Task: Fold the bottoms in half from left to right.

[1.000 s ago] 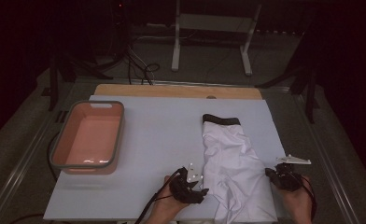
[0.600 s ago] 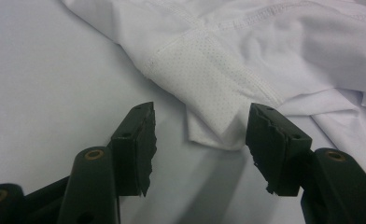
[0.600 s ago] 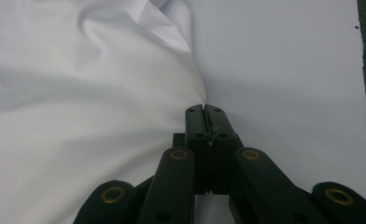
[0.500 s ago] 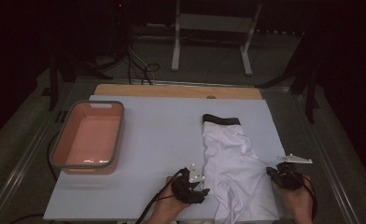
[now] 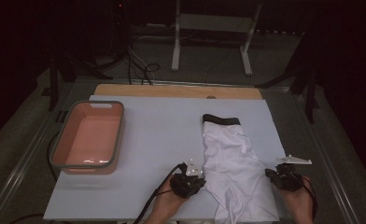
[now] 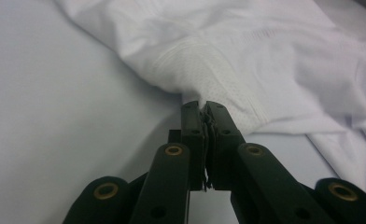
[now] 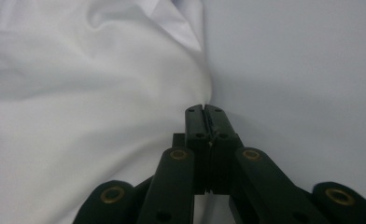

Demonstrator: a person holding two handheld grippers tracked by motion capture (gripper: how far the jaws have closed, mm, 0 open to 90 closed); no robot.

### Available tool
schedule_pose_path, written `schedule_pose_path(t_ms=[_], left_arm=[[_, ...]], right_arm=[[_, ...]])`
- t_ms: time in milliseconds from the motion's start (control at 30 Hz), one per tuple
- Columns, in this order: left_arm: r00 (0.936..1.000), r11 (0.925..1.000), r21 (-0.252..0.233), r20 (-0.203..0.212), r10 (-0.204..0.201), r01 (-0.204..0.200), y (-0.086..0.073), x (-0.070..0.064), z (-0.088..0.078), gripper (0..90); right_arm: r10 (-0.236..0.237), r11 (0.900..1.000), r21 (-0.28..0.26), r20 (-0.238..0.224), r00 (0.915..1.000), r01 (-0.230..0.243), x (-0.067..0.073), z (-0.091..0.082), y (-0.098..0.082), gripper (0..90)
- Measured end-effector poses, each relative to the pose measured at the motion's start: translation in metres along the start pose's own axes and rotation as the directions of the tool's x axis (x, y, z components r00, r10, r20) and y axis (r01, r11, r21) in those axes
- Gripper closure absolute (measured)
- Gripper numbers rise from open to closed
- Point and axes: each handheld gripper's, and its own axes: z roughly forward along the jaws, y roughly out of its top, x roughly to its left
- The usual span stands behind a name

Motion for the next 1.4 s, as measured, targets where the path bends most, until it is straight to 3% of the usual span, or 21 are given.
schedule_pose_path(t_ms=[133, 533, 567, 700, 800, 1133, 1400], left_arm=[[0.9996, 0.9995, -0.015, 0.005, -0.026, 0.026, 0.001, 0.007, -0.008, 87.8], [0.9985, 0.9992, -0.012, 0.041, -0.036, 0.037, -0.006, 0.008, -0.015, 87.8], [0.9987, 0.9996, -0.008, 0.043, -0.029, 0.029, -0.007, 0.007, -0.016, 87.9], [0.9982, 0.9996, -0.008, 0.053, -0.026, 0.026, -0.009, 0.006, -0.018, 87.8], [0.9979, 0.9997, -0.003, 0.061, -0.022, 0.022, -0.011, 0.005, -0.02, 87.9], [0.9979, 0.9989, -0.016, 0.05, -0.042, 0.043, -0.019, 0.016, -0.035, 88.1], [0.9981, 0.9988, -0.02, 0.043, -0.044, 0.045, -0.024, 0.024, -0.042, 88.0]], right_arm=[[-0.014, 1.0, 0.01, -0.015, 0.9998, 0.014, 0.005, -0.002, -0.002, 89.5], [-0.037, 0.999, 0.038, -0.038, 0.9986, 0.039, 0.01, -0.013, -0.016, 89.4], [-0.037, 0.999, 0.034, -0.039, 0.9986, 0.038, 0.01, -0.014, -0.017, 88.3], [-0.017, 1.0, -0.007, -0.032, 0.9993, 0.017, 0.009, -0.013, -0.014, 60.4], [-0.002, 1.0, -0.028, -0.02, 0.9998, 0.001, 0.01, -0.012, -0.01, 53.0], [0.005, 0.998, -0.061, -0.02, 0.9998, -0.006, 0.013, -0.002, 0.009, 47.6], [-0.026, 0.996, -0.081, -0.039, 0.9989, 0.023, 0.024, 0.007, 0.028, 46.1]])
